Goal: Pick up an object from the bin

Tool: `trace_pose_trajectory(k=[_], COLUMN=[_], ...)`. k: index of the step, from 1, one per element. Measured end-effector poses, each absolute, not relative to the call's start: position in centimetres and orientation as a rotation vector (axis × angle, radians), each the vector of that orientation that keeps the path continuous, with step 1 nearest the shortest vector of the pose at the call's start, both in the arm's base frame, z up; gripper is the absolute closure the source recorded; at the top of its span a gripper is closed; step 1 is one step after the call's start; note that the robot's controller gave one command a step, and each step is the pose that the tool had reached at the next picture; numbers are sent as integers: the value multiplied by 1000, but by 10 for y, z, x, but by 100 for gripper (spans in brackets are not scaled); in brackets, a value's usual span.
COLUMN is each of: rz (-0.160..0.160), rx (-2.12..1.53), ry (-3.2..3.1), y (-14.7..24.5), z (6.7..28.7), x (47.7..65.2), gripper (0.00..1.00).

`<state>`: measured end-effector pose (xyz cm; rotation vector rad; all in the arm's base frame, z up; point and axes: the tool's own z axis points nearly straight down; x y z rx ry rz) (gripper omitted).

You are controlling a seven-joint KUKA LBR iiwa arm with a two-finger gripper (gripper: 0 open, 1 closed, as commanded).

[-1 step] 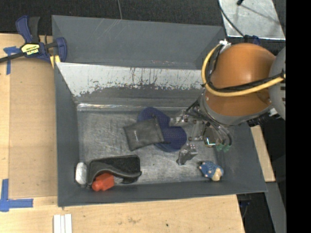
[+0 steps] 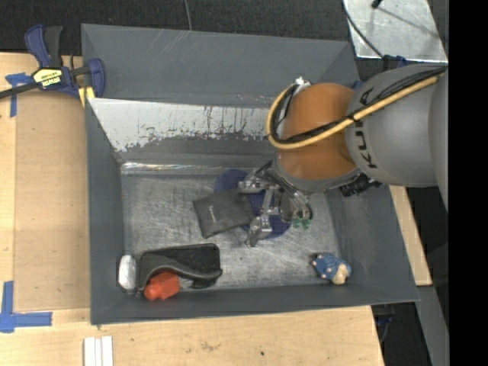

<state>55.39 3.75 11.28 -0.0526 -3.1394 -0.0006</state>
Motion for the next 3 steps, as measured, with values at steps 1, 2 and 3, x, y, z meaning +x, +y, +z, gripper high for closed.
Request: trace_pose_trajectory(k=[1,2,3], rz=[-18,-16,-2], rx=[-184,-189,-336], ry=[-3142,-3166,-3136], y=[1,1,5], z=[79,83,196], x=[604,609,615], gripper=[0,100,100])
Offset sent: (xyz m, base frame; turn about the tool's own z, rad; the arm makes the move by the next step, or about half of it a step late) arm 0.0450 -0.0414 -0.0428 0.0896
